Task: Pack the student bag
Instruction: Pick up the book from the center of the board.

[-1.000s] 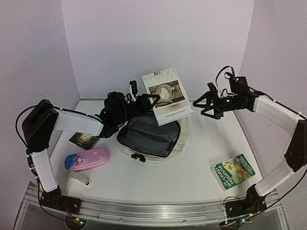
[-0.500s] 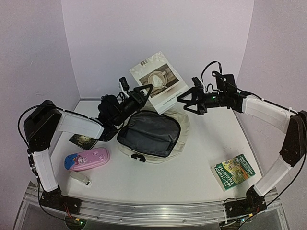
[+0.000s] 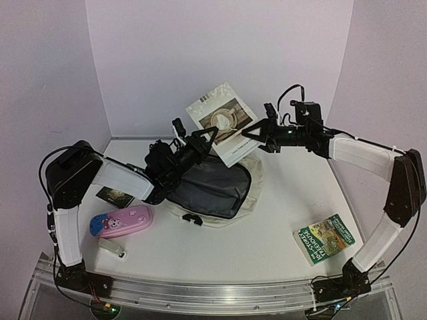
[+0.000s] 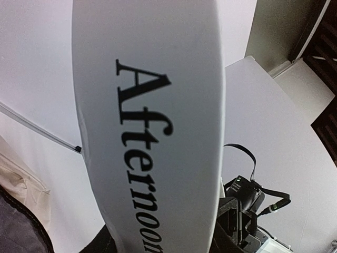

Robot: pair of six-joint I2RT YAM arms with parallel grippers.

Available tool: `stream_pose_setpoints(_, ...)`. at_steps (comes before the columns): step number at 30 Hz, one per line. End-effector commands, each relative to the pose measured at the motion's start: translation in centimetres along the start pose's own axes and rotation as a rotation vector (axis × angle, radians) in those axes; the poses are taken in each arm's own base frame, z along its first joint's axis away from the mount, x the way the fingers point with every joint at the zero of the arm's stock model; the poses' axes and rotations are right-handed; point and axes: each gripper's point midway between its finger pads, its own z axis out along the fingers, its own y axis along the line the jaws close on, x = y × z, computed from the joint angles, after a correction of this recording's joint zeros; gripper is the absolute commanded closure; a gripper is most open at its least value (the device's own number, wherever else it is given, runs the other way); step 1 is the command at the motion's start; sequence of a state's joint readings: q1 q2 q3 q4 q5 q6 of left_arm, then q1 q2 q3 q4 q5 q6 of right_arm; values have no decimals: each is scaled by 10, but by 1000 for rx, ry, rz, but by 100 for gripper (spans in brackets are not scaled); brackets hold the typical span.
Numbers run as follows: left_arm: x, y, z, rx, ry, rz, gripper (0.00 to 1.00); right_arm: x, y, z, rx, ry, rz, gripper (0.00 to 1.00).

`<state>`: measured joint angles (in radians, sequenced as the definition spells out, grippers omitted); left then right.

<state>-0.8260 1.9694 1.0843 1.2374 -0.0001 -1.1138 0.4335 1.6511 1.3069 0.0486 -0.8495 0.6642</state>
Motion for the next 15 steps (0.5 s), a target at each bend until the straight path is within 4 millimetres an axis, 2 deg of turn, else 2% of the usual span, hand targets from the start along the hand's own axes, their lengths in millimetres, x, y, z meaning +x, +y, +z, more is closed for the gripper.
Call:
stream_pose_setpoints(1,-1,-46,2,137,14,-7,78,-18,21,1,-52,-47,-56,57)
stream_pose_setpoints(3,2,-43,-3,111,37,11,64,-16,26,-2,-62,-42,-74,65)
stream_pose_setpoints(6,10,-43,-7,57,111,66,36,-9,32,-7,-84,-18,-87,75)
stream_pose_setpoints(8,24,-36,-12,-7,213,131,23,-4,36,-11,-105,7,-93,80)
stream_pose_setpoints(10,36,-26,-26,-91,320,178,16,5,41,-16,-126,55,-115,83)
stream_pose_setpoints(11,38,-24,-33,-113,358,205,12,14,37,-18,-106,94,-135,85)
stream_pose_setpoints(15,49,-15,-79,-206,538,277,1,46,30,-33,-59,201,-200,90)
